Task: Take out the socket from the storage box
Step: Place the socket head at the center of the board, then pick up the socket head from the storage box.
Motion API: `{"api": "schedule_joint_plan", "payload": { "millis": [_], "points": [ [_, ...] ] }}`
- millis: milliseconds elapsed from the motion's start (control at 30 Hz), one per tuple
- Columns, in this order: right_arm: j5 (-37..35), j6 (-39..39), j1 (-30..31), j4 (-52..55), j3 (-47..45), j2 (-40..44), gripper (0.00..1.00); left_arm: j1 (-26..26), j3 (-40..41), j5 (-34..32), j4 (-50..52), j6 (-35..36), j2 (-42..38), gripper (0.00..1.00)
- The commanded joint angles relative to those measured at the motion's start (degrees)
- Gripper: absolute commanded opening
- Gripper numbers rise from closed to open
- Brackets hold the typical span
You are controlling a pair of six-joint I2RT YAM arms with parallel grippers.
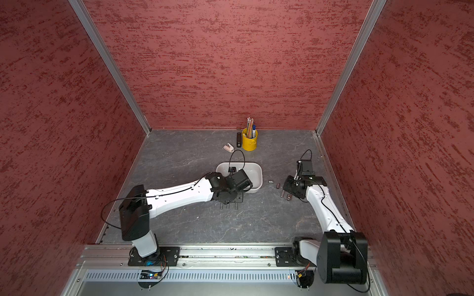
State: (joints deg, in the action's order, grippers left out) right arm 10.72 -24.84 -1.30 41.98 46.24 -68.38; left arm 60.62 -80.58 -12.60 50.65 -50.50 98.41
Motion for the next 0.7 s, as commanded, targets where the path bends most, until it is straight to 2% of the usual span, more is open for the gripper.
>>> {"api": "schedule_joint_plan", "payload": {
  "millis": [0, 167, 400, 667],
  "points": [
    [3.25, 0.9, 2.69, 0.29, 3.8, 1.27, 0.42, -3.04, 5.25, -1.0, 0.4, 3.16, -7.52, 0.45],
    [1.43, 3.1, 14.12, 1.99, 11.7, -4.53, 0.43, -12.8, 15.54, 1.68, 0.36, 6.63, -20.42, 0.46],
    [-6.73, 7.28, 29.9, 6.06, 27.85, -22.27, 0.47, -25.83, 24.31, 4.7, 4.53, 10.5, -34.93, 0.47],
    [-7.96, 12.5, 38.73, 9.85, 40.2, -39.95, 0.52, -33.9, 27.08, 6.82, 8.1, 14.47, -42.88, 0.5]
  ]
}}
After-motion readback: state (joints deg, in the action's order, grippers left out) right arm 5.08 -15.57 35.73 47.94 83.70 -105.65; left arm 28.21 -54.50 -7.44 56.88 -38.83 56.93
